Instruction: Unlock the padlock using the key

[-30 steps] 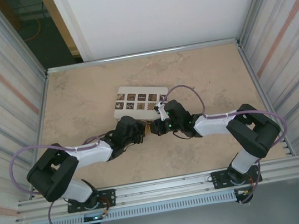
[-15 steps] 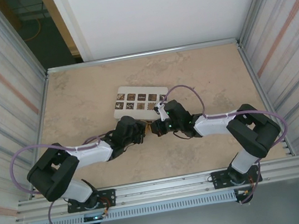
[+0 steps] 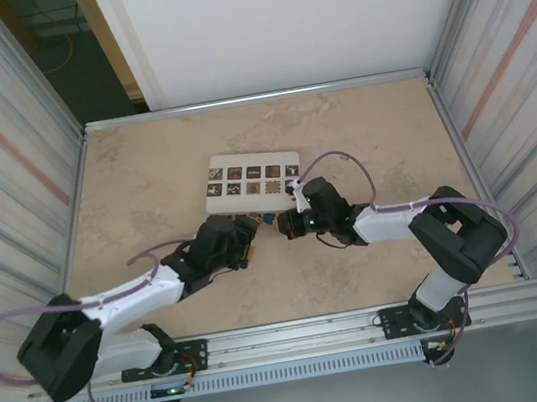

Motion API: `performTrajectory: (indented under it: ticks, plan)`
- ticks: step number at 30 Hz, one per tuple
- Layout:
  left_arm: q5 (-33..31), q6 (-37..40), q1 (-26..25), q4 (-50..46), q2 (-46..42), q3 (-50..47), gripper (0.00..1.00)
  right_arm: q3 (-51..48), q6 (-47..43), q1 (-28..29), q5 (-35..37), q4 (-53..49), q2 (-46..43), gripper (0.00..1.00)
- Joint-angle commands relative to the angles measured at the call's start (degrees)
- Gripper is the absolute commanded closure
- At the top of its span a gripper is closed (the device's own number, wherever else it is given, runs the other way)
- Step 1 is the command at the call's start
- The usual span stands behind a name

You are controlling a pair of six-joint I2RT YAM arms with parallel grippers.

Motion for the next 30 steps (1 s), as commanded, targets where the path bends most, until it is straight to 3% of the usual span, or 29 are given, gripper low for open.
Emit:
performTrajectory:
  ticks: [1, 9, 16, 21, 30]
  plan:
    - [-7.00, 7.27, 0.73, -11.74, -6.16, 1.29, 0.32, -1.66, 4.43, -1.08, -0.81, 1.19, -2.30, 1.00]
    - [-21.85, 25.53, 1.37, -26.80, -15.73, 9.08, 0.30, -6.47, 15.06, -1.64, -2.37, 6.87, -1.76, 1.00]
    - [-26.73, 34.99, 3.89, -28.07, -18.31, 10.65, 0.25, -7.80, 20.39, -1.61, -1.56, 9.77, 1.04, 0.99]
    - [-20.63, 39.16, 10.87, -27.50, -18.45, 10.23, 0.25, -7.55, 19.54, -1.24, 0.79, 6.85, -0.84, 0.81]
    - [2.22, 49.83, 26.66, -21.32, -13.01, 10.51, 0.19, -7.17, 12.34, -2.49, 2.51, -0.34, -9.05, 0.56]
